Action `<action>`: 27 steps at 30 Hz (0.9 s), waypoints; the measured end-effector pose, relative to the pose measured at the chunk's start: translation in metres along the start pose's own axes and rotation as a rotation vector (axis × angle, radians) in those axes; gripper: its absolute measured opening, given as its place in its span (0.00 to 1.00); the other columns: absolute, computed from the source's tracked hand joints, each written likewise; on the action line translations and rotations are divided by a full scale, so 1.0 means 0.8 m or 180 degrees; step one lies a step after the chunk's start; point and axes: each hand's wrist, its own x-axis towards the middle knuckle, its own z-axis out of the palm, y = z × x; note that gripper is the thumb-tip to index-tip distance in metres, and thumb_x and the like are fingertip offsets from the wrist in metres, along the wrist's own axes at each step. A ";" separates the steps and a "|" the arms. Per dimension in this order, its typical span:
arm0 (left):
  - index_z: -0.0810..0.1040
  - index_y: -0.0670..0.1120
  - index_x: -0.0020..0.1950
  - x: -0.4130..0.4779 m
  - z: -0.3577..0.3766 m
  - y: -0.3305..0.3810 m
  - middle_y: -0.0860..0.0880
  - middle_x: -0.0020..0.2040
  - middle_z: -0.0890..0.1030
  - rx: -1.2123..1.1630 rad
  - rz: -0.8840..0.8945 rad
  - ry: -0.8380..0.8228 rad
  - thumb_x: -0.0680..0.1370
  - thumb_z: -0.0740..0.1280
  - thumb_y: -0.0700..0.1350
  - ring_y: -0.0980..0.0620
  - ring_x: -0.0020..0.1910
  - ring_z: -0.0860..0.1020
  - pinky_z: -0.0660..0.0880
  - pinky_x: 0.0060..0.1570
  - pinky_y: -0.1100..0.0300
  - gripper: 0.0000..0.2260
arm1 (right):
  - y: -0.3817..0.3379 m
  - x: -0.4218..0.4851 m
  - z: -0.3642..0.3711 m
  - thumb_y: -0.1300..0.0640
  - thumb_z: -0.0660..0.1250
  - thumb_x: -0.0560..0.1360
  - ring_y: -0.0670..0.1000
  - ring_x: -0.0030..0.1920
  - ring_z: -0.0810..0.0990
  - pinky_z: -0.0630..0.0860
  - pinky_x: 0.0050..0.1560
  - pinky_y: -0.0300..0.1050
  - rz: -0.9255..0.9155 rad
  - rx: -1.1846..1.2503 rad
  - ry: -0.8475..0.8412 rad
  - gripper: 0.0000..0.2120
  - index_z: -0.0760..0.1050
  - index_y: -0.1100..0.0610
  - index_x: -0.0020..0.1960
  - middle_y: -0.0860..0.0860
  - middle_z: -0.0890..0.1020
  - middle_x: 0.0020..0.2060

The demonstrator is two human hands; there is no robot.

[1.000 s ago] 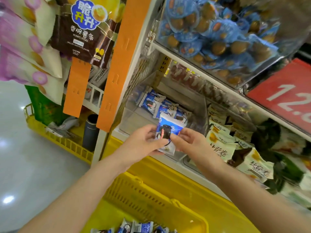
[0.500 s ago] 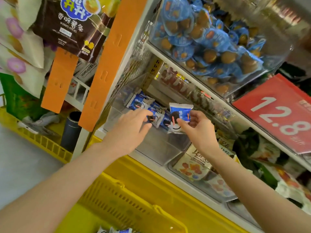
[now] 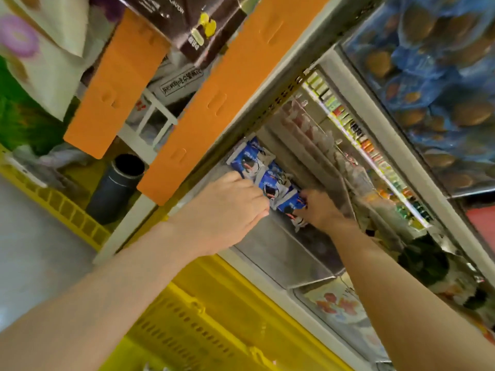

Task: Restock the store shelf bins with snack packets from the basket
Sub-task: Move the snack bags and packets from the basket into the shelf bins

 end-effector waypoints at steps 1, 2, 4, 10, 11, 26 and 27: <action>0.81 0.47 0.46 -0.001 0.002 -0.002 0.52 0.39 0.81 0.0031 0.0059 0.0099 0.77 0.65 0.46 0.53 0.39 0.78 0.73 0.45 0.57 0.06 | 0.002 0.004 0.003 0.57 0.70 0.73 0.56 0.55 0.77 0.72 0.51 0.45 0.0025 0.0147 -0.0011 0.20 0.72 0.64 0.62 0.61 0.78 0.58; 0.81 0.47 0.44 -0.001 0.003 -0.003 0.52 0.37 0.81 0.0048 0.0124 0.0194 0.75 0.68 0.45 0.53 0.37 0.78 0.74 0.43 0.58 0.04 | 0.005 0.008 0.005 0.57 0.71 0.73 0.57 0.58 0.76 0.72 0.56 0.47 0.0048 0.0264 -0.0024 0.23 0.71 0.64 0.64 0.60 0.77 0.59; 0.81 0.48 0.43 -0.001 0.007 -0.007 0.53 0.36 0.81 0.0078 0.0239 0.0321 0.74 0.70 0.45 0.55 0.35 0.78 0.75 0.43 0.59 0.02 | 0.007 0.013 0.009 0.57 0.72 0.72 0.57 0.59 0.76 0.71 0.58 0.47 0.0099 0.0393 -0.0064 0.25 0.70 0.64 0.65 0.60 0.77 0.60; 0.80 0.49 0.42 -0.002 0.009 -0.010 0.54 0.35 0.80 0.0047 0.0328 0.0323 0.74 0.68 0.46 0.57 0.35 0.76 0.74 0.43 0.60 0.03 | 0.002 0.021 0.017 0.55 0.73 0.70 0.51 0.47 0.75 0.72 0.48 0.44 0.0158 0.0189 0.0073 0.19 0.73 0.58 0.58 0.55 0.78 0.53; 0.80 0.48 0.43 -0.002 0.008 -0.010 0.53 0.36 0.80 0.0032 0.0342 0.0310 0.74 0.68 0.46 0.56 0.35 0.77 0.74 0.44 0.60 0.03 | 0.001 0.023 0.017 0.54 0.73 0.70 0.52 0.49 0.75 0.72 0.49 0.45 0.0182 0.0123 0.0082 0.19 0.73 0.58 0.59 0.55 0.78 0.54; 0.76 0.49 0.57 -0.003 0.000 0.006 0.53 0.52 0.78 -0.0333 -0.0365 -0.0139 0.81 0.55 0.47 0.58 0.50 0.70 0.56 0.59 0.63 0.11 | -0.048 -0.072 -0.010 0.48 0.55 0.80 0.56 0.45 0.77 0.72 0.45 0.49 0.0144 0.0680 0.0854 0.14 0.74 0.56 0.50 0.53 0.78 0.43; 0.75 0.49 0.58 -0.005 -0.001 0.008 0.53 0.54 0.77 -0.0259 -0.0417 -0.0184 0.81 0.55 0.46 0.56 0.54 0.71 0.56 0.61 0.62 0.11 | -0.052 -0.092 -0.010 0.46 0.54 0.80 0.53 0.42 0.75 0.70 0.43 0.47 0.0039 0.0881 0.0968 0.14 0.73 0.53 0.51 0.50 0.76 0.42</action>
